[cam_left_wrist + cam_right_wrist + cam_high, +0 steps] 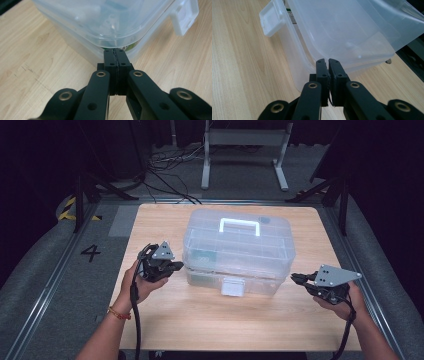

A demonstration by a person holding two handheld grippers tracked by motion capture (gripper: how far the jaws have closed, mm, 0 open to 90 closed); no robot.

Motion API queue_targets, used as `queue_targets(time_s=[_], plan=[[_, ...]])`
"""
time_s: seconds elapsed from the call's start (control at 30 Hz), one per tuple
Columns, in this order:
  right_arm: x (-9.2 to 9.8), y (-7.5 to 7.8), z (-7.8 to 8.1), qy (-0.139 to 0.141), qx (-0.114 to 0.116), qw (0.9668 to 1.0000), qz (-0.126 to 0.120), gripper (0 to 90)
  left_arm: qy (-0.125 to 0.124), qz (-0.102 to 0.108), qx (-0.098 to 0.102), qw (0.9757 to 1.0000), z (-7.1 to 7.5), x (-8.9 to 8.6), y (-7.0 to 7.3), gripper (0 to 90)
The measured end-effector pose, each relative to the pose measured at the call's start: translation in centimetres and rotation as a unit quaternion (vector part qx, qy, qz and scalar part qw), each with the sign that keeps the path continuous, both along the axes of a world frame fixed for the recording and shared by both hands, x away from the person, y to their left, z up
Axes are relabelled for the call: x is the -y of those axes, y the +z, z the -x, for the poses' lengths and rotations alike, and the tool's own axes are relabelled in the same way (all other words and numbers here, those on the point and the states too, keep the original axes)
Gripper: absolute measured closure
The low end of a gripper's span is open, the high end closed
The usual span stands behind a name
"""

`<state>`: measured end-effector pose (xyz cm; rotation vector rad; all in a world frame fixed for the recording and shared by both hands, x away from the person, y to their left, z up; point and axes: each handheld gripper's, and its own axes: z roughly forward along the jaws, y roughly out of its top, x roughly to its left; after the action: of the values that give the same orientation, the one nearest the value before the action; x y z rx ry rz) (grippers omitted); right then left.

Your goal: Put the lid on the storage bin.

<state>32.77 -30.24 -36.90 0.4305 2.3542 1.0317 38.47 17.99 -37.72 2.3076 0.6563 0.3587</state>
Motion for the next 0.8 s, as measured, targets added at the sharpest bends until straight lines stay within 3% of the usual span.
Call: queue_targets(time_s=[0.07,0.33,0.6,0.8], plan=[[-0.1,0.0,0.0,0.000,0.000,1.0000,0.002,87.5,0.001,0.015,-0.003,0.9999,0.2,-0.4,-0.1,90.0],[-0.3,-0.1,0.1,-0.002,-0.002,1.0000,0.001,86.7,-0.003,0.009,0.008,0.9999,1.5,-0.3,-0.4,90.0],[0.5,-0.4,0.4,-0.014,-0.006,0.9999,0.000,83.1,0.013,-0.013,0.024,0.9996,3.0,-1.6,-1.4,82.6],[1.6,-1.0,0.5,-0.031,-0.014,0.9994,0.004,81.4,0.031,-0.025,0.022,0.9990,3.8,-3.2,-2.1,80.2]])
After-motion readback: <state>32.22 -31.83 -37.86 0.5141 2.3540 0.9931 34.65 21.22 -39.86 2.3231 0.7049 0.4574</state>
